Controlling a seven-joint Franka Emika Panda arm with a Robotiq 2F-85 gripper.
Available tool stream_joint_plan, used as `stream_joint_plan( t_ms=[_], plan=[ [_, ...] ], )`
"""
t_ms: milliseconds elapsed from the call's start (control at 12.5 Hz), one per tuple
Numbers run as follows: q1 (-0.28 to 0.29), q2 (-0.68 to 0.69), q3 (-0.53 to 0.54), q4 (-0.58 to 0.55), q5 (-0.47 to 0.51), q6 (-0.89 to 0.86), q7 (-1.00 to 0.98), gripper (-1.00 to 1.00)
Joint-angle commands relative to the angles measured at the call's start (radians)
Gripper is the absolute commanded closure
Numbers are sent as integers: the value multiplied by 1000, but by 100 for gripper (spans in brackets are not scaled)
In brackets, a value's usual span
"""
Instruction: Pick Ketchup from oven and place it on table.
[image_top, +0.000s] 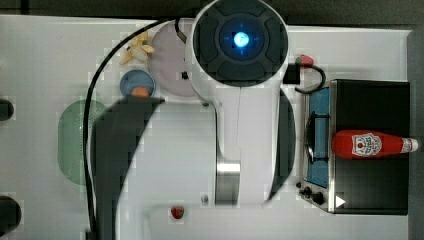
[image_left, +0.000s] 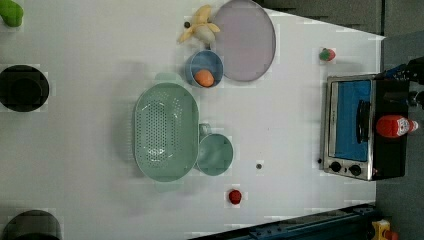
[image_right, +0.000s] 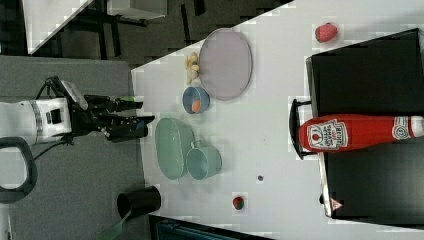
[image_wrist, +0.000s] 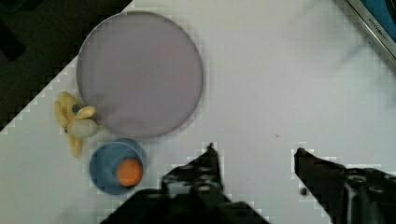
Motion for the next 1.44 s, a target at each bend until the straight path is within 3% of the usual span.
stream_joint_plan(
  t_ms=[80, 240, 800, 1440],
  plan=[
    [-33, -351, -64, -223, -1, -135, 19, -59],
    [-37, -350, -70, -223, -1, -127, 19, -99],
    [-93, -286, -247, -222, -2, 28, 18, -100],
    [-107, -84, -478, -218, -2, 236, 17, -100]
  ],
)
